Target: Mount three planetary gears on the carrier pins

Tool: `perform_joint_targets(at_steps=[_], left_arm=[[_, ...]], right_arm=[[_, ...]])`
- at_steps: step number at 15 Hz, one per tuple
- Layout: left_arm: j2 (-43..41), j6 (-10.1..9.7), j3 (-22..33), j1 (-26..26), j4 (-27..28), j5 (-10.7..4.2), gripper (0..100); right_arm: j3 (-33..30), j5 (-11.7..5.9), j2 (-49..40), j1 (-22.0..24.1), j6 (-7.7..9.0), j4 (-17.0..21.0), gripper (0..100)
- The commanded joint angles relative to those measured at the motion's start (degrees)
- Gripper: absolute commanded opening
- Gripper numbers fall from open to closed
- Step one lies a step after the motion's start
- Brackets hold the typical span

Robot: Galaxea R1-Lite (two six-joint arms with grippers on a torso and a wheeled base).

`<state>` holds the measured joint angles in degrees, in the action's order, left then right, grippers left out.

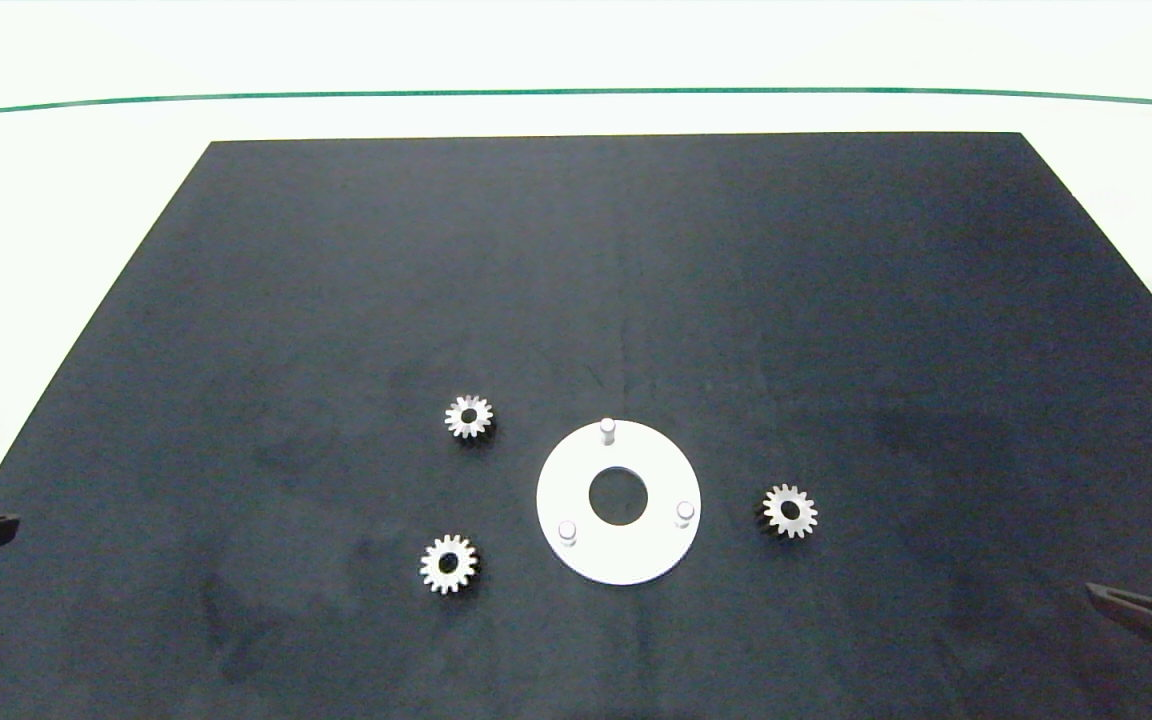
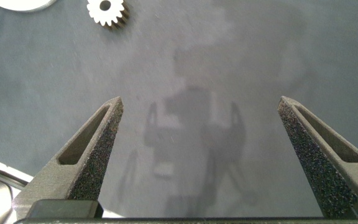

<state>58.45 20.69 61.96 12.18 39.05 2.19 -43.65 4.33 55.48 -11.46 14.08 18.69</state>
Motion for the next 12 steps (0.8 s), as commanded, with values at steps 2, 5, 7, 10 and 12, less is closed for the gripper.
perform_joint_targets(at_steps=[2,5,7,10,12], left_arm=[[4.48,-4.16,0.17,-6.2,0.15,0.0,100],[4.12,-4.43,0.35,-6.99,0.06,-0.08,100],[3.95,-4.52,0.44,-6.9,0.15,-0.44,100],[3.07,-4.43,0.44,-6.82,0.15,-0.7,100],[2.63,-4.43,0.35,-6.82,0.24,-1.23,100]], right_arm=[[1.82,0.24,11.32,-7.88,-5.47,-7.35,100],[-0.55,-0.55,15.36,-8.93,-4.32,-12.18,100],[-2.49,-1.08,17.91,-10.69,-0.81,-11.22,100],[-3.54,-2.39,22.3,-14.64,-0.11,-11.31,100],[-4.42,-2.31,25.29,-16.84,-0.19,-11.48,100]])
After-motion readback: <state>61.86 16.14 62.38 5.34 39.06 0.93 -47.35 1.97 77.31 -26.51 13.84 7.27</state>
